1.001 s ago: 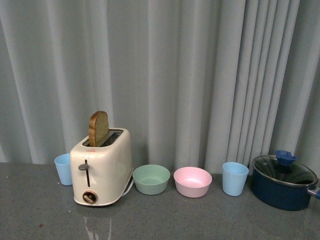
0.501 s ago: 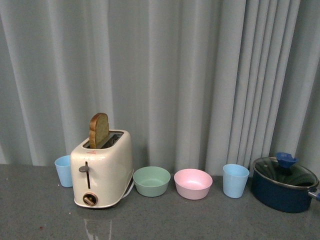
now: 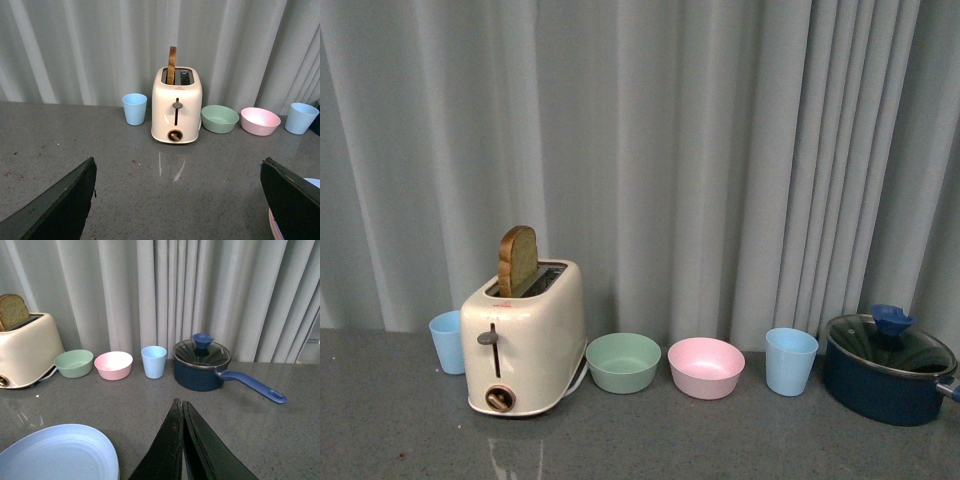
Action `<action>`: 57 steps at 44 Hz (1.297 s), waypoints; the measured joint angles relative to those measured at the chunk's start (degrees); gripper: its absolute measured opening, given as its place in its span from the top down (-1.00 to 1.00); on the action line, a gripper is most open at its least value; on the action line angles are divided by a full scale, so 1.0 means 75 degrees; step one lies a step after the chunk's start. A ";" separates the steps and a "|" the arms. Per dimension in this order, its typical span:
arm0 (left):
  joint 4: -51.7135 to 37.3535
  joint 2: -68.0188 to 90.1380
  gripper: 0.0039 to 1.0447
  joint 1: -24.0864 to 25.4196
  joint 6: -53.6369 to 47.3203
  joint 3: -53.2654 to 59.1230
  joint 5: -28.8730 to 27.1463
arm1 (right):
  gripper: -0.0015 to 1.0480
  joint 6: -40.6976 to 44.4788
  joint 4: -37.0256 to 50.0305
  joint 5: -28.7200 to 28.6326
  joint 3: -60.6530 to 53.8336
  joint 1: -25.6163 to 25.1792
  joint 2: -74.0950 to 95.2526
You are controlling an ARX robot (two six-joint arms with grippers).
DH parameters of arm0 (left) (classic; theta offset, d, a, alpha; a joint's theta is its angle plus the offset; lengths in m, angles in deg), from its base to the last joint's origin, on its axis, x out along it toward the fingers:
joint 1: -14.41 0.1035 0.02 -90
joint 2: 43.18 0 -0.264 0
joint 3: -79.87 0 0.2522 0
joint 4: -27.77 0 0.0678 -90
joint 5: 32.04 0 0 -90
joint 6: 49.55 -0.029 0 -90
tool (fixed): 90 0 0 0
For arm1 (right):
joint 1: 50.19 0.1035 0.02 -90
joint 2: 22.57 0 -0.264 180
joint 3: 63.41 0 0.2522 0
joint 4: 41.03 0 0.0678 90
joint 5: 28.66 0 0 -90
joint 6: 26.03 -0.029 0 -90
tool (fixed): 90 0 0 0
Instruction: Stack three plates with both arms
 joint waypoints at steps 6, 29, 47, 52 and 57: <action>0.0000 0.0000 -0.87 0.0000 0.0000 0.0000 0.0000 | 0.94 0.0000 0.0015 0.0000 -0.0111 0.0000 -0.0093; 0.0000 0.0000 -0.87 0.0000 0.0000 0.0000 0.0000 | 0.79 0.0003 0.0064 0.0000 -0.0420 0.0000 -0.0391; 0.0000 0.0000 -0.87 0.0000 0.0000 0.0000 0.0000 | -0.63 0.0003 0.0064 0.0003 -0.0420 0.0000 -0.0391; 0.0000 0.0000 -0.87 0.0000 0.0000 0.0000 0.0000 | -0.87 -0.0003 0.0064 0.0003 -0.0420 0.0000 -0.0391; 0.0000 0.0000 -0.87 0.0000 0.0000 0.0000 0.0000 | -0.86 0.0000 0.0064 0.0000 -0.0420 0.0000 -0.0391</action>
